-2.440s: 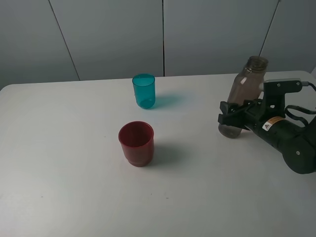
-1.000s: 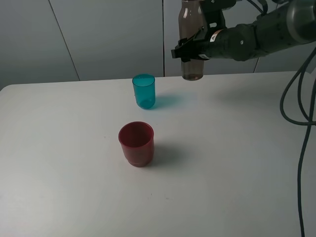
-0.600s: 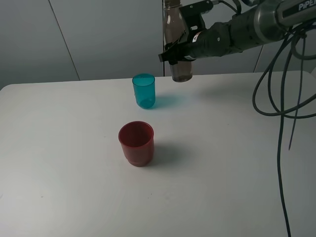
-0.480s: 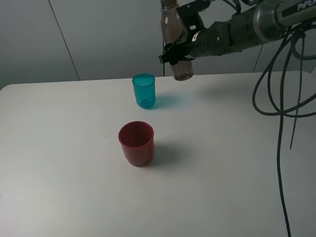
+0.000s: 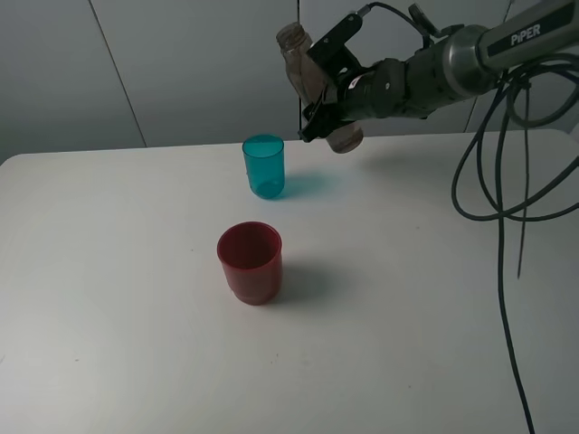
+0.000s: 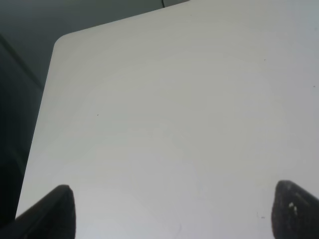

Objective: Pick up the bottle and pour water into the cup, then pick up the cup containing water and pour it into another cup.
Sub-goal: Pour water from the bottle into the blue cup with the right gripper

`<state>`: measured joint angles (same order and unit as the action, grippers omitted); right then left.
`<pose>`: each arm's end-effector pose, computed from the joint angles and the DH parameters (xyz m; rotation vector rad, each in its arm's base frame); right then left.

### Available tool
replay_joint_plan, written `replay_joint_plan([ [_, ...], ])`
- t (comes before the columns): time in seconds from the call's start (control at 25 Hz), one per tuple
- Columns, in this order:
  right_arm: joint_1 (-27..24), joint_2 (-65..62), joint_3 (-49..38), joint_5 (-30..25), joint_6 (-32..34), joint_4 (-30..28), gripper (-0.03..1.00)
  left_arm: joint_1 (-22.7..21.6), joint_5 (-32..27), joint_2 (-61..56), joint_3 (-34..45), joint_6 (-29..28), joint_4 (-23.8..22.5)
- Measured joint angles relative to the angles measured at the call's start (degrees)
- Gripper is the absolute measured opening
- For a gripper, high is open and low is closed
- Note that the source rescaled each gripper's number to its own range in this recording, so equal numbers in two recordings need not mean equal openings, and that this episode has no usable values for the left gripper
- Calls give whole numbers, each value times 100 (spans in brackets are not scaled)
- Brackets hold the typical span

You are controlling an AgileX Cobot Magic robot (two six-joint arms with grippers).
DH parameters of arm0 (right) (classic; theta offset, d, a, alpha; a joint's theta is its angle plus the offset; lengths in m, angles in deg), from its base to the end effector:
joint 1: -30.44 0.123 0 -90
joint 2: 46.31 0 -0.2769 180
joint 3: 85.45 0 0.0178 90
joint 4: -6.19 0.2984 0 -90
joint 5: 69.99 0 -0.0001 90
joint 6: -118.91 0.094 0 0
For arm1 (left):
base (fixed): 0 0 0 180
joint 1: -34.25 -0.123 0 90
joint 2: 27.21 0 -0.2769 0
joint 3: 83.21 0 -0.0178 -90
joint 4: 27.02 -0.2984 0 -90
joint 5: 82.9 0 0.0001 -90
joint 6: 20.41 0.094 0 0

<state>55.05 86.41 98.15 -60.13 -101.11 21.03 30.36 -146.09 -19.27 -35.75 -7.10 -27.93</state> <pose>0.4674 0.2096 0.1055 -0.8578 1.9026 -0.0541 0.0436 0.0043 0.3003 0.1692 2.0691 0.2033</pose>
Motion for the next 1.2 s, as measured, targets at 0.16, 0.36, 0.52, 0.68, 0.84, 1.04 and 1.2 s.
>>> replay_joint_plan([
  [0.16,-10,158,87,268,-479,88,1,0,0,0,0,0,0],
  [0.36,-116,239,135,193,-645,-574,1,0,0,0,0,0,0],
  [0.52,-169,239,135,182,-681,-1086,1,0,0,0,0,0,0],
  [0.68,-169,290,149,269,-713,-1542,1,0,0,0,0,0,0],
  [0.84,-169,536,341,260,-739,-1657,1,0,0,0,0,0,0],
  [1.04,-169,708,461,163,-1158,-1682,1,0,0,0,0,0,0],
  [1.2,-184,708,475,161,-1773,-1682,1,0,0,0,0,0,0],
])
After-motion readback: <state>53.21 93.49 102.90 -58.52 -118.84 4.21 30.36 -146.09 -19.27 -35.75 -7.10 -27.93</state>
